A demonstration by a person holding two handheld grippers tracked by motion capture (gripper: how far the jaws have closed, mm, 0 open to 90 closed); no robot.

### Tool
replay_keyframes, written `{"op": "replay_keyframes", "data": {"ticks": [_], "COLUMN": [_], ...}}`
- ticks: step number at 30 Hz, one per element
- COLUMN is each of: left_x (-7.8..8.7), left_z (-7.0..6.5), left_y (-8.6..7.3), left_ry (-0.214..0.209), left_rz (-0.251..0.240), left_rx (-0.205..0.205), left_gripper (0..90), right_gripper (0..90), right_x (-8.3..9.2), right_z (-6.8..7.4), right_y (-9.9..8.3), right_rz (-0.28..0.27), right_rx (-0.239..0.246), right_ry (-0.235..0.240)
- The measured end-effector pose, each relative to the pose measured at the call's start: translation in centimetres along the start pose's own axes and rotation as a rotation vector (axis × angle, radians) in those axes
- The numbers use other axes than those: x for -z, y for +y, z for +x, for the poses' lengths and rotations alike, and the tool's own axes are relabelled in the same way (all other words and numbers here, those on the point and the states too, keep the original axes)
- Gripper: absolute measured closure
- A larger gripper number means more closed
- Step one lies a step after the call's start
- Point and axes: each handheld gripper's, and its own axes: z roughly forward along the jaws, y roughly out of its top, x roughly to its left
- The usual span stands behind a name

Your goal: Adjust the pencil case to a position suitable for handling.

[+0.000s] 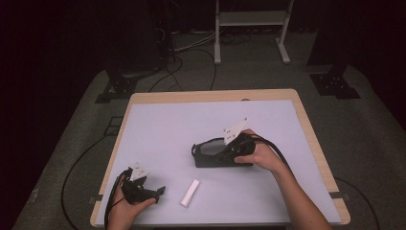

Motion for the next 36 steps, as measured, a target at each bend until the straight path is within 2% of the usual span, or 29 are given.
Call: {"op": "replay_keyframes", "data": {"ticks": [10,11,14,18,25,32,36], "left_x": [0.0,0.0,0.0,0.0,0.0,0.0,0.0], "left_z": [0.0,0.0,0.0,0.0,0.0,0.0,0.0], "left_y": [0.0,0.0,0.0,0.0,0.0,0.0,0.0], "left_ry": [0.000,0.000,0.000,0.000,0.001,0.001,0.000], "left_rz": [0.003,0.002,0.002,0.003,0.002,0.003,0.003], "left_rx": [-0.003,-0.003,-0.003,-0.003,-0.004,-0.004,-0.003], "left_gripper": [0.0,0.0,0.0,0.0,0.0,0.0,0.0], "right_gripper": [87.8,86.7,75.8,63.4,45.0,29.8,25.9], "right_x": [-0.3,-0.3,-0.1,0.7,2.4,4.2,4.9], "right_z": [0.4,0.4,0.6,0.8,1.4,1.9,2.1], "right_y": [-0.2,-0.2,-0.2,-0.2,-1.0,-2.0,-2.5], "right_rz": [0.009,0.008,-0.010,-0.032,-0.065,-0.095,-0.108], "right_rx": [0.004,0.004,-0.002,-0.008,-0.056,-0.115,-0.146], "right_ry": [0.000,-0.004,-0.015,-0.060,-0.161,-0.254,-0.289]}}
